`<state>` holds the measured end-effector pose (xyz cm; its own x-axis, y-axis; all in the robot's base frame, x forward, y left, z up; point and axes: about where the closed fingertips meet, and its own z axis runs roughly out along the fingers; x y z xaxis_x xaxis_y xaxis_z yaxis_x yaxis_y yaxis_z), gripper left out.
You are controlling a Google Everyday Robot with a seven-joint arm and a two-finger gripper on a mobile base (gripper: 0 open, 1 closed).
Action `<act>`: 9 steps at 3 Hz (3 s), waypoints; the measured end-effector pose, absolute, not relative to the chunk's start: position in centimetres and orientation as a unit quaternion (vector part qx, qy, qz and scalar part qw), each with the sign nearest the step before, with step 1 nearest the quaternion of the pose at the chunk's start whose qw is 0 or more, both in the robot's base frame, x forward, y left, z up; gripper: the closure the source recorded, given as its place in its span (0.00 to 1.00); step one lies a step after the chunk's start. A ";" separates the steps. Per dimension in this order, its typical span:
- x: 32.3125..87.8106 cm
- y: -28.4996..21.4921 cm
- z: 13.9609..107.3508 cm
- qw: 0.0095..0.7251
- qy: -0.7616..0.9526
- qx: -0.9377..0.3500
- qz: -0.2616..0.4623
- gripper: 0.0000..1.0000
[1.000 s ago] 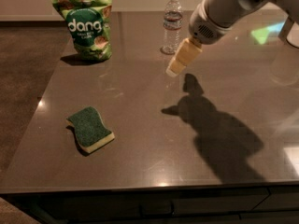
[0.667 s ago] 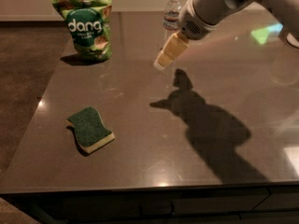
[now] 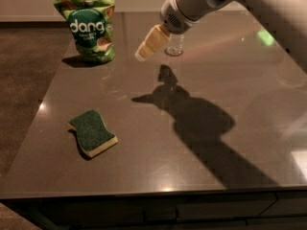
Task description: Move green rice chip bag near sponge
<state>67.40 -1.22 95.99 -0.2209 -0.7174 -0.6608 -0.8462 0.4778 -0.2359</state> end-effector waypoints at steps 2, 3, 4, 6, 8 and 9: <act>71.1 3.6 95.2 0.384 0.779 -0.487 0.088 0.00; 73.9 6.6 94.7 0.388 0.782 -0.477 0.097 0.00; 75.8 9.5 94.5 0.395 0.780 -0.470 0.119 0.00; 78.8 13.8 94.6 0.416 0.773 -0.444 0.179 0.00; 79.6 15.5 94.1 0.430 0.753 -0.445 0.225 0.16; 79.5 15.8 94.1 0.433 0.743 -0.448 0.246 0.40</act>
Offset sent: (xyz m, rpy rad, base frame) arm 0.0758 0.0841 -0.0111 0.0315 -0.0319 -0.0734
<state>79.48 15.77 94.10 -0.2247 -0.4523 -0.8631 -0.8781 0.4780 -0.0219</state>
